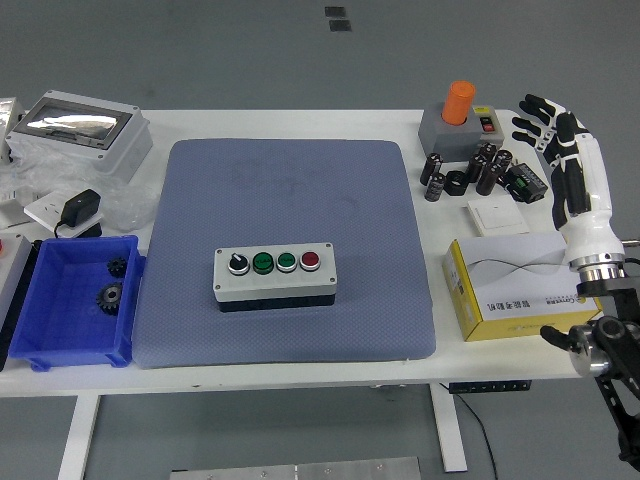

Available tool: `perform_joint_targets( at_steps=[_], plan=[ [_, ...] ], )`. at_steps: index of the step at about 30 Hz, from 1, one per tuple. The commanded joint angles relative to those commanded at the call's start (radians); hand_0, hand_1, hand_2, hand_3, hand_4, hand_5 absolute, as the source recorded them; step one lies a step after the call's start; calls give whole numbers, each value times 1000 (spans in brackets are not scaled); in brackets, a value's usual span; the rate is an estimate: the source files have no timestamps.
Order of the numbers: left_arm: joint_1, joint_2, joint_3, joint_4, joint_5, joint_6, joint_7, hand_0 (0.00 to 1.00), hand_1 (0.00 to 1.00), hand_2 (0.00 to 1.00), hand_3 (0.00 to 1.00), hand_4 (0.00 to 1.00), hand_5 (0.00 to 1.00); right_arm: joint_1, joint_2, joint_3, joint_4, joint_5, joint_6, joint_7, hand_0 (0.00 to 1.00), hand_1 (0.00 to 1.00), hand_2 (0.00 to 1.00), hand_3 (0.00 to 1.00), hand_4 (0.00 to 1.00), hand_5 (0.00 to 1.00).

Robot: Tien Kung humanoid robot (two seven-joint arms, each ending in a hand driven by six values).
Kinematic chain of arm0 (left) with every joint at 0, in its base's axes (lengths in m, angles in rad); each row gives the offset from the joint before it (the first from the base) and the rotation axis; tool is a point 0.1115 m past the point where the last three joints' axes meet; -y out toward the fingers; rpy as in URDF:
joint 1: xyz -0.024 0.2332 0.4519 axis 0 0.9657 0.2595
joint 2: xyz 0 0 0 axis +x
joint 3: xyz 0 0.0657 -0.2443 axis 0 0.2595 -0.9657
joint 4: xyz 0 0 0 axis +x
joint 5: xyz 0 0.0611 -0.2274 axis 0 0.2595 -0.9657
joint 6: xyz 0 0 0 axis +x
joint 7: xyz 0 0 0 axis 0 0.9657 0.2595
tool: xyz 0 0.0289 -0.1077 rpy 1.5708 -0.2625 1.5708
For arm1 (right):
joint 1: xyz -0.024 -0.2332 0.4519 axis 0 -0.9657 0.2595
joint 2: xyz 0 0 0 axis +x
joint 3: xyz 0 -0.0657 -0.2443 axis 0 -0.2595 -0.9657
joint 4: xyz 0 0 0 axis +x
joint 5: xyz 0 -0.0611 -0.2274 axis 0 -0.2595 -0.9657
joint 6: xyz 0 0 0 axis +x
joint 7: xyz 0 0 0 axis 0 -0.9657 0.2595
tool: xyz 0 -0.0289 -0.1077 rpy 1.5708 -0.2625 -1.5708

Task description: Pick up the button,place it on the desk,press the button,press the button

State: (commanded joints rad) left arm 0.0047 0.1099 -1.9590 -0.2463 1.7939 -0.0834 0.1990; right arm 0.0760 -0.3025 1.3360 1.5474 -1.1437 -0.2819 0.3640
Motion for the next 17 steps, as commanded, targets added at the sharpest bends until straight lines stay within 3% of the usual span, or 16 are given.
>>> perform_joint_targets(
  at_steps=[3, 10, 17],
  plan=[
    [-3, 2, 4, 2, 3, 4, 14, 692, 678, 637, 762, 843, 809, 2, 0, 2, 3, 9, 0, 1, 665, 716, 820, 737, 998, 904],
    [-19, 14, -6, 9, 27, 1, 19, 692, 678, 637, 761, 832, 813, -5, 0, 19, 9, 4, -7, 2, 663, 711, 815, 727, 998, 914],
    [-54, 40, -52, 10, 124, -48, 36, 692, 678, 637, 761, 832, 813, -24, -10, 87, 26, -23, -20, -4, 663, 711, 815, 727, 998, 914]
  ],
)
